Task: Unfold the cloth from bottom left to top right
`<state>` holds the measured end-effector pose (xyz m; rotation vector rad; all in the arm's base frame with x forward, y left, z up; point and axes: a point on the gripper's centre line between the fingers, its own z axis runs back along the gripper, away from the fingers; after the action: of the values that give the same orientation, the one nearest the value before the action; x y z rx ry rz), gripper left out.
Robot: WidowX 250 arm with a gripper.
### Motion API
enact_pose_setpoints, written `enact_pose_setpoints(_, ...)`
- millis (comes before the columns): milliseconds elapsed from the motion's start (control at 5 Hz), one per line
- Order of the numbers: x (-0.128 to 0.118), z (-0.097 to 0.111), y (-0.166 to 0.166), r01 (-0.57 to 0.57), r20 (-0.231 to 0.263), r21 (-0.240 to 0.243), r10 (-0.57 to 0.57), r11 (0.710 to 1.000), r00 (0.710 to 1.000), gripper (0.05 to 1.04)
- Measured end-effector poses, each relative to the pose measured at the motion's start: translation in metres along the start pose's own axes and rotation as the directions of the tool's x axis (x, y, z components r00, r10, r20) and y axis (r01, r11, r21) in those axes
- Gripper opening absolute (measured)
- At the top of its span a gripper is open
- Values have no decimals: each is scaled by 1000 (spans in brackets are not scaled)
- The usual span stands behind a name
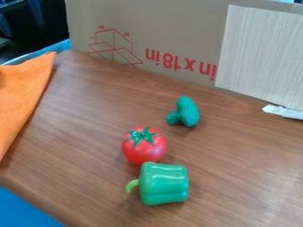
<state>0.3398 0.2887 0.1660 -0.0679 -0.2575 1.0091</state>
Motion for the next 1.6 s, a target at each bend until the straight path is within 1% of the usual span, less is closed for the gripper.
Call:
enact_pose_setpoints(200,-3,-16,3,-5,-37,9,5,1000,999,1001)
enact_pose_setpoints(400,-4,-30,7,-2,-44,22,3,1000,999,1001)
enact_pose_setpoints(600,-2,-30,10,0,-34,29,1,1000,999,1001)
enact_pose_setpoints(800,1,-37,21,-11,-17,45,11,999,1000,1001)
enact_pose_setpoints(1000,3,-48,34,-31,77,95,24,995,997,1001)
enact_pose_setpoints(1200,12,-40,42,-29,139,147,8,989,990,1001)
enact_pose_setpoints(1400,14,-31,46,-10,134,179,-14,984,991,1001)
enact_pose_setpoints(1600,21,-24,49,-9,150,213,-24,977,988,1001)
